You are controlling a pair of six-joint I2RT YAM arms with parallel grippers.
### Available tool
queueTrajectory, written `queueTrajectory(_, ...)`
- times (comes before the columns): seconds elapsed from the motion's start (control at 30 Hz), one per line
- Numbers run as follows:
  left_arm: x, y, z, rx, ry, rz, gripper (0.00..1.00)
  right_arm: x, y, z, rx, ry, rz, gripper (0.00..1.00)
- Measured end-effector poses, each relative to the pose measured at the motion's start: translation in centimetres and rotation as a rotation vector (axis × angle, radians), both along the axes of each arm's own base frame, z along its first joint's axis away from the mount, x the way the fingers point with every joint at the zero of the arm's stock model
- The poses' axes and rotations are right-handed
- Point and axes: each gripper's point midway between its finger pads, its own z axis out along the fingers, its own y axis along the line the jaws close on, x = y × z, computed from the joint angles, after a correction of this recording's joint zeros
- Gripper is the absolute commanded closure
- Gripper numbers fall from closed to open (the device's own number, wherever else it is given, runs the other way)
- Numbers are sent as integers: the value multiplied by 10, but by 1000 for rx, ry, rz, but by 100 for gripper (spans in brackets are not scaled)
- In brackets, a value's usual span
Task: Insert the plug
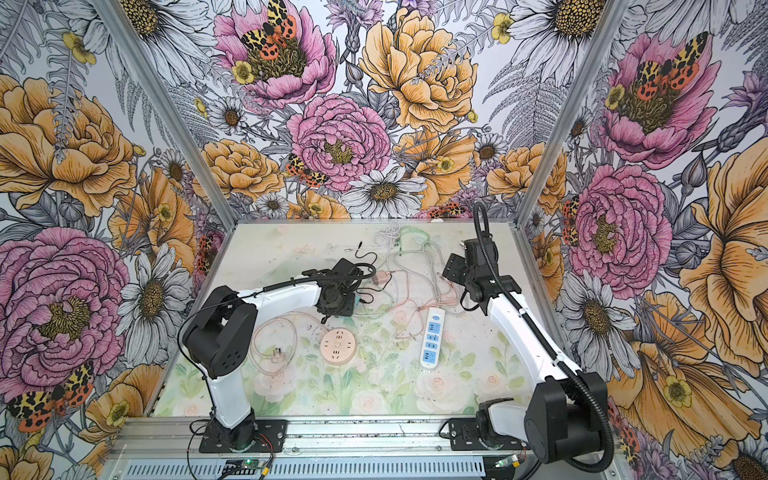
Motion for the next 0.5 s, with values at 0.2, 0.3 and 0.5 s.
queueTrajectory(0.2, 2, 38, 35, -56, -48, 85, 62, -1, 7, 0, 12, 3, 23, 25)
queueTrajectory(0.3, 6, 53, 66, -101, -114, 118, 61, -2, 12, 0, 17, 5, 40, 25)
queueTrajectory(0.5, -4, 77, 117, -126, -207, 136, 61, -4, 26, -1, 23, 8, 80, 25)
